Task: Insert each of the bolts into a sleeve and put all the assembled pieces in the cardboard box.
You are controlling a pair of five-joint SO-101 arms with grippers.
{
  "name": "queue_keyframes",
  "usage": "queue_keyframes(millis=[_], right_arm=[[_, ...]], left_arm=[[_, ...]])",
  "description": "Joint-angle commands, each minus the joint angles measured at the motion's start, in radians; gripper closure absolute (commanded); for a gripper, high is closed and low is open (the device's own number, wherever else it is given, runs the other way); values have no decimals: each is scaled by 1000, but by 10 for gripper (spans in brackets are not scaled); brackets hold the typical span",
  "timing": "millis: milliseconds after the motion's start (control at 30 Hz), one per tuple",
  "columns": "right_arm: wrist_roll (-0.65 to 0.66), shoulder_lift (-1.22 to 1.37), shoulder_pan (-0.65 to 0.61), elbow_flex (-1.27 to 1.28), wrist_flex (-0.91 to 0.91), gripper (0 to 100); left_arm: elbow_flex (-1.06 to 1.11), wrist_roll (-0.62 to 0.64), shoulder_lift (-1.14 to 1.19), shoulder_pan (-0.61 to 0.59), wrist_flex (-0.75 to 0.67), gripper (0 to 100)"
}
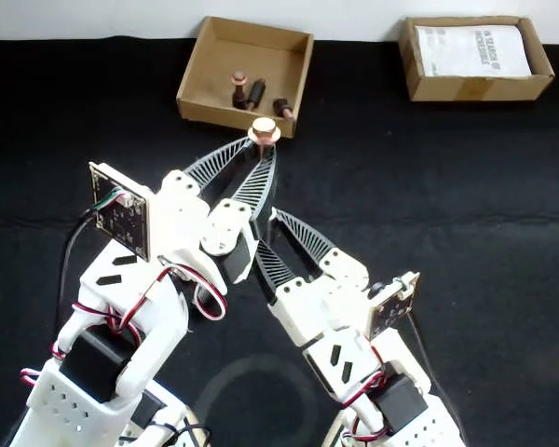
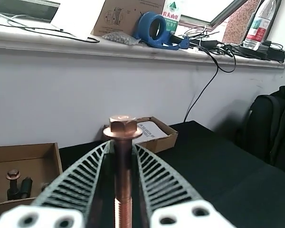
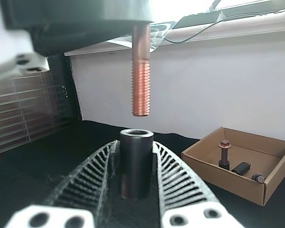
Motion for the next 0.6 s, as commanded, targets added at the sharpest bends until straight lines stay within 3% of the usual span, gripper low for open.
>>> queue_keyframes(millis=[0,433,567], right_arm=[[14,1,-7,229,5,991],[14,1,-7,229,5,991],[14,1,8,229,5,991]], left_arm=[[-51,54,1,13,54,991],[-12,66,1,12,106,991],[-7,69,-1,15,180,991]])
